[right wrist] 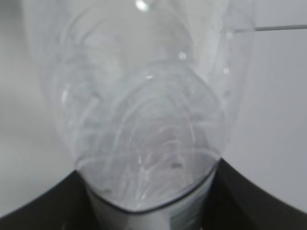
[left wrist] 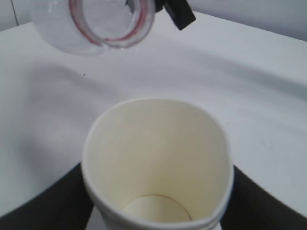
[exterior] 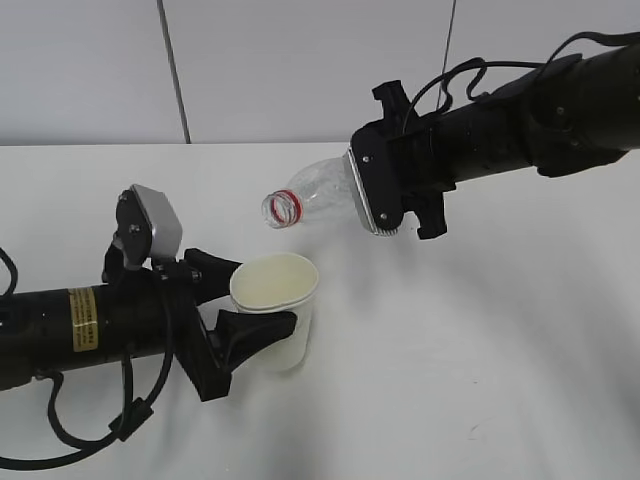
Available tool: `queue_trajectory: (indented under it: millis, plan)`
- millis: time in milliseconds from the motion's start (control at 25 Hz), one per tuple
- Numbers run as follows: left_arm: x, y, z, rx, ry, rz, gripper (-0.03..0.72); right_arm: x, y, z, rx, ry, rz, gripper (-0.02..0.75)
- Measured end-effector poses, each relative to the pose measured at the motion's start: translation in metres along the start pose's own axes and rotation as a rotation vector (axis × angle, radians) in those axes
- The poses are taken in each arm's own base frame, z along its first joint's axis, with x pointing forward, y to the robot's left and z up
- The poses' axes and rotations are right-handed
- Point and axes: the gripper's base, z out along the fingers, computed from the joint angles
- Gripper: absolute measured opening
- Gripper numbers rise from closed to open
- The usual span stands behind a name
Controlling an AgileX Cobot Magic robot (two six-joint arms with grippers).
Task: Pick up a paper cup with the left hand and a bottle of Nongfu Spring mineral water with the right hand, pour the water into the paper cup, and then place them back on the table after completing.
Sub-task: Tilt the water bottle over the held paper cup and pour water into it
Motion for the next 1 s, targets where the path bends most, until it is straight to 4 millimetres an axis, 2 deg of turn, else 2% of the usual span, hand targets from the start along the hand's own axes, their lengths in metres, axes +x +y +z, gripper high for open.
queue_trajectory:
  millis: [440,680,1000]
  plan:
    - [0.0,0.007,0.004,-0.036,-0.012,-0.023,0.463,0.004,-0.001,0.0,0.009,0.043,-0.002,0.375]
    - [-0.006,0.012,0.007,-0.046,-0.03,-0.007,0.463,0.004,-0.001,0.0,0.009,0.043,-0.02,0.325]
    - [-0.006,0.013,0.008,-0.053,-0.016,-0.004,0.463,0.004,-0.001,0.0,0.008,0.045,-0.076,0.312]
